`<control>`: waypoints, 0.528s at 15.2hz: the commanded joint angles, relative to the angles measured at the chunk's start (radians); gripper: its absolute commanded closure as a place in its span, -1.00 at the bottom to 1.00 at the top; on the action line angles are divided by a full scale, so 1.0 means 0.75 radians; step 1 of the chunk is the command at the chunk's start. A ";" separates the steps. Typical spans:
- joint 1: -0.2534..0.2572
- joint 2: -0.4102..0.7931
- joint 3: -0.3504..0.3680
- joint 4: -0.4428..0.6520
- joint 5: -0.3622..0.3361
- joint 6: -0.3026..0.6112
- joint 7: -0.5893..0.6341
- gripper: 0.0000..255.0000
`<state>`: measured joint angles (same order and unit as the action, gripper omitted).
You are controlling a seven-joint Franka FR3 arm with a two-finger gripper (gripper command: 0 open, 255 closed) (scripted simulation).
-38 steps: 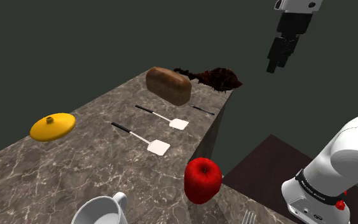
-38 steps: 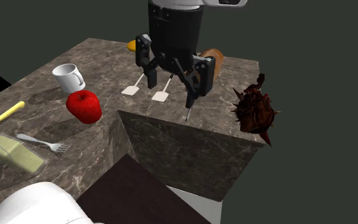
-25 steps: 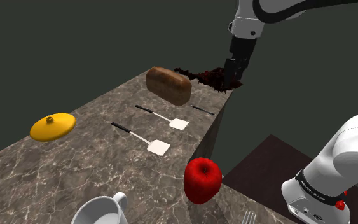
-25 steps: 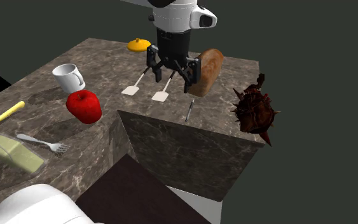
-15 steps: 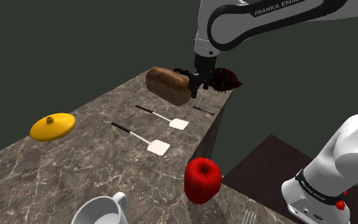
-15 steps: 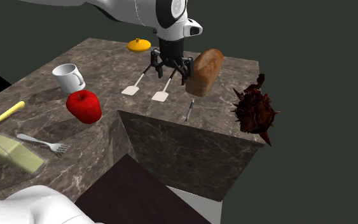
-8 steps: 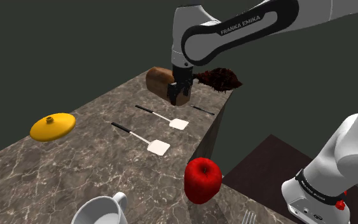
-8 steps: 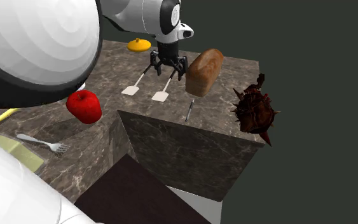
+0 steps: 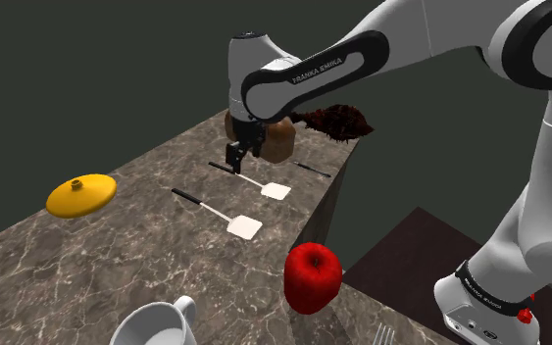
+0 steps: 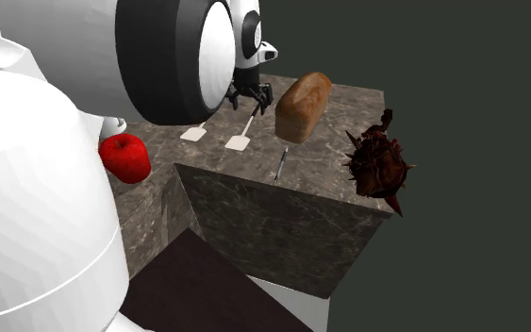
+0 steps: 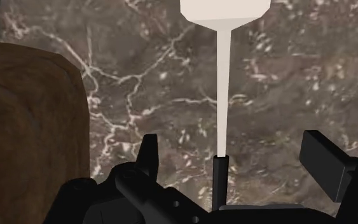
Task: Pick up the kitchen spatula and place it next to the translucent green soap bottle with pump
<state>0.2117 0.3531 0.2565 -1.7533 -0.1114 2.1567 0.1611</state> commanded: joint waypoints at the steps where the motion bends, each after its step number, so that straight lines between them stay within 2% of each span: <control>1: 0.011 0.038 -0.002 0.012 -0.015 0.028 0.011 -1.00; 8: 0.017 0.091 -0.010 -0.015 -0.033 0.106 0.022 -1.00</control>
<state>0.2242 0.4196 0.2491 -1.7604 -0.1348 2.2299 0.1766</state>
